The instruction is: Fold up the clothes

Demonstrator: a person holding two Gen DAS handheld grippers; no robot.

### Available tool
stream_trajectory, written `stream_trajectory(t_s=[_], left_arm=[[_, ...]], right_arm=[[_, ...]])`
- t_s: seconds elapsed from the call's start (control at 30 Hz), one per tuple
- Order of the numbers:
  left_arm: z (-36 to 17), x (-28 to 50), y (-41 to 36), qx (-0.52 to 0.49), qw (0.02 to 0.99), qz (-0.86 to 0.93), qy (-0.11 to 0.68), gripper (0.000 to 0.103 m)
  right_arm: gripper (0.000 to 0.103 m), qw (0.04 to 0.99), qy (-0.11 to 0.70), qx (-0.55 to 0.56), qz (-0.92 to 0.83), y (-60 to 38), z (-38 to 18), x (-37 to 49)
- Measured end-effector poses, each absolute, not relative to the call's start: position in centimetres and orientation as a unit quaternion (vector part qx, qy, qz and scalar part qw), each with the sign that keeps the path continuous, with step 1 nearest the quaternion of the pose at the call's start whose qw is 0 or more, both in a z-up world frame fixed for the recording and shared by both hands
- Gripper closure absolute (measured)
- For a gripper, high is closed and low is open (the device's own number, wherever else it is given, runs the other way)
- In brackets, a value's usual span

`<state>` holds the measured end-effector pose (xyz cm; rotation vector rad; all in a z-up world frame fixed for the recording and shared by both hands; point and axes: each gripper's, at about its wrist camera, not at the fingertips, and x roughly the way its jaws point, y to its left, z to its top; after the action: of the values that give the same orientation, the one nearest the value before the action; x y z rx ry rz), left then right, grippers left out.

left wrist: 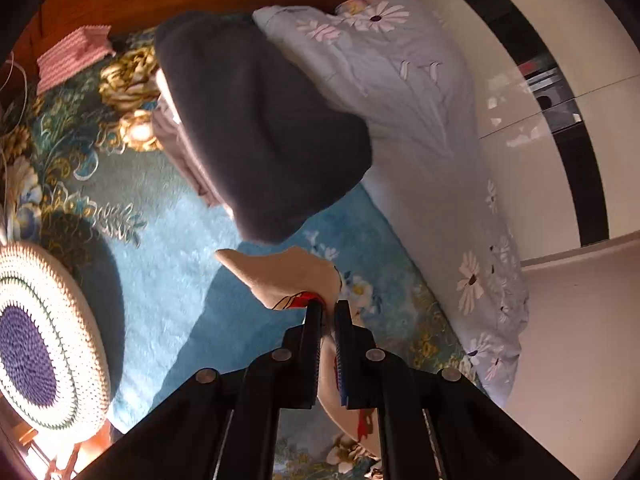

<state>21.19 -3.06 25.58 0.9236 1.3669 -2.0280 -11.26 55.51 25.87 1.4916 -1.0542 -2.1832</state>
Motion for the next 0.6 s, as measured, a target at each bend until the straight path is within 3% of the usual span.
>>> stream_trajectory(t_s=[0.17, 0.23, 0.37, 0.6], left_arm=[[35.7, 20.9, -3.7, 0.270, 0.235, -0.835, 0.418, 0.096], [36.7, 21.5, -3.2, 0.266, 0.236, -0.849, 0.392, 0.095], [33.0, 22.5, -3.1, 0.302, 0.254, -0.830, 0.394, 0.095], [14.6, 26.3, -2.4, 0.458, 0.322, -0.679, 0.475, 0.095]], right_arm=[[0.102, 0.245, -0.356, 0.409, -0.804, 53.3, 37.3, -12.2], [0.102, 0.260, -0.344, 0.387, -0.815, 53.1, 39.1, -11.5], [0.102, 0.225, -0.314, 0.438, -0.811, 52.9, 35.1, -10.3], [0.102, 0.084, -0.302, 0.641, -0.700, 55.5, 15.4, -5.3]])
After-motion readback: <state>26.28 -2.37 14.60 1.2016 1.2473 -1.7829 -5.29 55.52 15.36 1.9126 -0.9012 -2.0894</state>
